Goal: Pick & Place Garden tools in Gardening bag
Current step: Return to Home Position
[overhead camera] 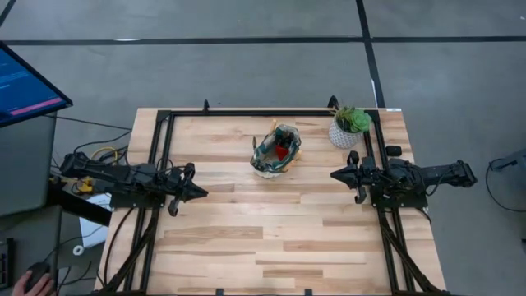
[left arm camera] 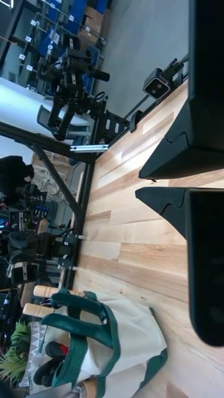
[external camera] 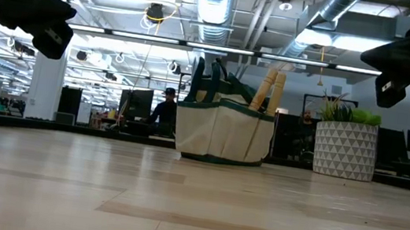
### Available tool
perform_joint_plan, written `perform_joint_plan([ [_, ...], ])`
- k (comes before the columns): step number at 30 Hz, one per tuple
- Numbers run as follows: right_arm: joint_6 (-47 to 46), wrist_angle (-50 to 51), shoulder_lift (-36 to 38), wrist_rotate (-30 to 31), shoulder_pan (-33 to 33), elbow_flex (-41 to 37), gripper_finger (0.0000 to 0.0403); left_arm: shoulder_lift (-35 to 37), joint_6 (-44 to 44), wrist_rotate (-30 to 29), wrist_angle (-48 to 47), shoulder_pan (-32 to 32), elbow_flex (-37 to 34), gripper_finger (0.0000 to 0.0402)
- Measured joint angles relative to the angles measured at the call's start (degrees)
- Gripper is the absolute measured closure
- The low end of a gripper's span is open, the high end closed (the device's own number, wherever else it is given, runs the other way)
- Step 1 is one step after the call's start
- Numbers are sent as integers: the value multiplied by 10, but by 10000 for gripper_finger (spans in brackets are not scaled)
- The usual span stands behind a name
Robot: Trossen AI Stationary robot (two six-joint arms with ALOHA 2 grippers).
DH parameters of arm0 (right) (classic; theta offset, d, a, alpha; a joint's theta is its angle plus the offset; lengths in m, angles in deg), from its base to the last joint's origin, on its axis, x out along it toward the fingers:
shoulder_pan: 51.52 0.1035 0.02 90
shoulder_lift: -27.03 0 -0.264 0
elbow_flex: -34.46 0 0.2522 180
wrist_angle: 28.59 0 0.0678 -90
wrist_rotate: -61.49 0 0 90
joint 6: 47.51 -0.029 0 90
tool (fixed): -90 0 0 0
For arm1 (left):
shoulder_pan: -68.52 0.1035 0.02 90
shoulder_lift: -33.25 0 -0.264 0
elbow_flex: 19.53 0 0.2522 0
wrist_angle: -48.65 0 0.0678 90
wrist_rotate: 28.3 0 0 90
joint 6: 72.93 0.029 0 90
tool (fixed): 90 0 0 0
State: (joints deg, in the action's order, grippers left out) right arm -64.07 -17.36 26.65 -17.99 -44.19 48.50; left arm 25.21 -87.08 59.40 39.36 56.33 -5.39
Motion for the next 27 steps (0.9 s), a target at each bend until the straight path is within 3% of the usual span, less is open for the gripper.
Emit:
perform_joint_plan([
  [27,0,0,0,0,0,0,386,0,0,0,8,0,0,400],
])
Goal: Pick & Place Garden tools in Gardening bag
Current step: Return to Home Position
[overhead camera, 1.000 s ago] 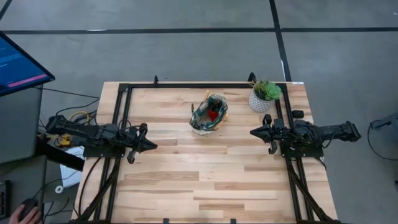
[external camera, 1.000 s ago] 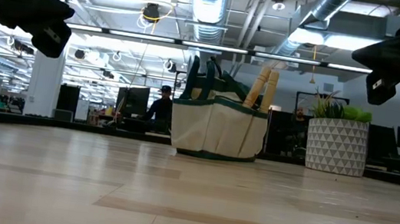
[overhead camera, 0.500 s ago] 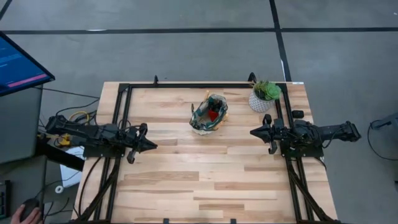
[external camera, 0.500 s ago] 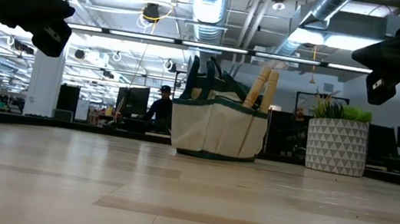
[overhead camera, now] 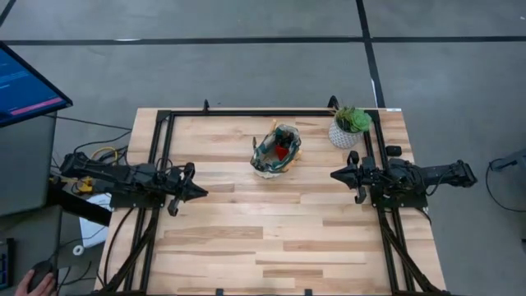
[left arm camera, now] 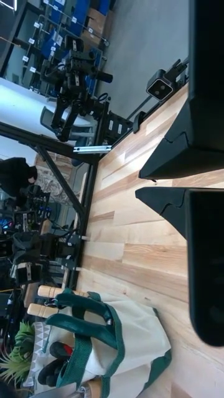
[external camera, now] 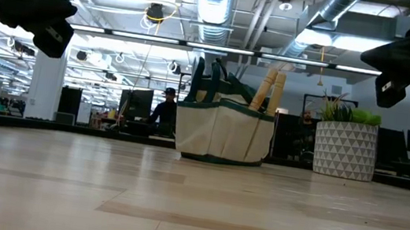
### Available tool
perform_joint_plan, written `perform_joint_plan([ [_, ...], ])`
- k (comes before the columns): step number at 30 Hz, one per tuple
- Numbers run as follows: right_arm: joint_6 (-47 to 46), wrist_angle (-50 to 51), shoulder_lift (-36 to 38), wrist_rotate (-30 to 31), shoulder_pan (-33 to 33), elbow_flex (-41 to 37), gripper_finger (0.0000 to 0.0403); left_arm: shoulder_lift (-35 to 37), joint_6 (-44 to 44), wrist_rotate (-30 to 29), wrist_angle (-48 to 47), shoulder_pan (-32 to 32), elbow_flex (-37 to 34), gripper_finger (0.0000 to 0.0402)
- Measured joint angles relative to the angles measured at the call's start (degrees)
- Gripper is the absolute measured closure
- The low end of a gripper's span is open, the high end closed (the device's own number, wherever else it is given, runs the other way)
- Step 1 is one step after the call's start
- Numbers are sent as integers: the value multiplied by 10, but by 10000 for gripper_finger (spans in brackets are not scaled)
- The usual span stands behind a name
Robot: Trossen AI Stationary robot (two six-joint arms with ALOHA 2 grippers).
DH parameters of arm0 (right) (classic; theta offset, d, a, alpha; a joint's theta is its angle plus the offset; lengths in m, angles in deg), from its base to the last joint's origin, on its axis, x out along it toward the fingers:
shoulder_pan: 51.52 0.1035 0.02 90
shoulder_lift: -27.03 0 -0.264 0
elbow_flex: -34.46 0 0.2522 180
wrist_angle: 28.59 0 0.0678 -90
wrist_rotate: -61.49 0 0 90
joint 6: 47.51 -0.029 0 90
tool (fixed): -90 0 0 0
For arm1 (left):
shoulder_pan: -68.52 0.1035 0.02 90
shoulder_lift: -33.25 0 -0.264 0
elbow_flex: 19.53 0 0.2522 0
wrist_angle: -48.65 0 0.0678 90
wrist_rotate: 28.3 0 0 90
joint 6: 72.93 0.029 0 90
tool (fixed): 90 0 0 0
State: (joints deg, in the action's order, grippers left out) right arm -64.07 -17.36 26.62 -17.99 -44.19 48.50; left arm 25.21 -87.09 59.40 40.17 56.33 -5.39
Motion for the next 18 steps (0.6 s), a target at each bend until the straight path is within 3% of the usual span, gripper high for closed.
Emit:
perform_joint_plan([
  [18,0,0,0,0,0,0,386,0,0,0,5,0,0,400],
])
